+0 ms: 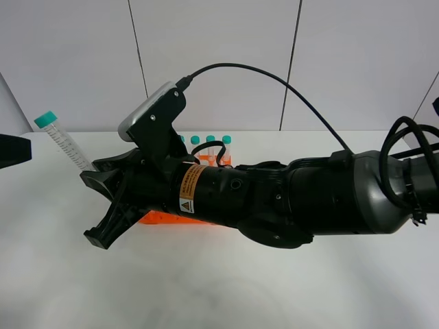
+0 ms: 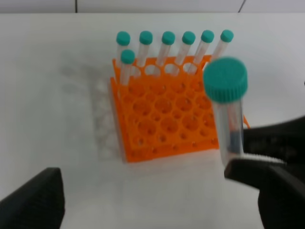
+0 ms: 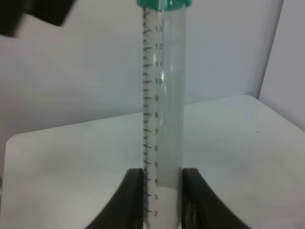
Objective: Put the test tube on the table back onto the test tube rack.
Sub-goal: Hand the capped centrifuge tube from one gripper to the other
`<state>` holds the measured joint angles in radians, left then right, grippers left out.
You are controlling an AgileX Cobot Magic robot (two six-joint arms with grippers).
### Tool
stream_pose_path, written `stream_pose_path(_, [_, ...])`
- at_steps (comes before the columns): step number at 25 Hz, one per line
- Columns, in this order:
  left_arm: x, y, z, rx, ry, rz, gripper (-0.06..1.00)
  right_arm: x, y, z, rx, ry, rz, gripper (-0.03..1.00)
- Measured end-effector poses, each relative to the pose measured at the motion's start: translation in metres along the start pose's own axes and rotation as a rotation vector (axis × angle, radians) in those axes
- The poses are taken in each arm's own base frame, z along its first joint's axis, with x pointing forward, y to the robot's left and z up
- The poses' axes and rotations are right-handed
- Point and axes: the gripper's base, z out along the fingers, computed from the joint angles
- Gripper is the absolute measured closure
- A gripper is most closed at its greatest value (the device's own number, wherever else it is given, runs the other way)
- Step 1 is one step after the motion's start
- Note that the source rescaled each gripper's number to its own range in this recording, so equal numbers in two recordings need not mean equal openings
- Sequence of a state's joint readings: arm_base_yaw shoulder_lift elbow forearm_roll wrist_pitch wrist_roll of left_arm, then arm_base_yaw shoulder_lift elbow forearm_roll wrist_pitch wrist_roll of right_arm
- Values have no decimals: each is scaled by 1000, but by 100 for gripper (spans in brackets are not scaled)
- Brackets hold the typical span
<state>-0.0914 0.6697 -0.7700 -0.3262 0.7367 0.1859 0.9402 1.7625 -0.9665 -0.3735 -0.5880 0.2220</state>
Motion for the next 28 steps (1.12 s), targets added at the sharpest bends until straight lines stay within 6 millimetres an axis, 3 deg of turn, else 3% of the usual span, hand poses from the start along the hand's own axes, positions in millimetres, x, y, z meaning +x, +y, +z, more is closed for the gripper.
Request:
stream_pose_path(8, [-6, 7, 31, -6, 51, 13, -4, 0, 0, 0, 0, -1, 0, 96])
stream_pose_path(28, [-18, 7, 28, -17, -34, 29, -4, -1, -1, 0, 11, -7, 11, 96])
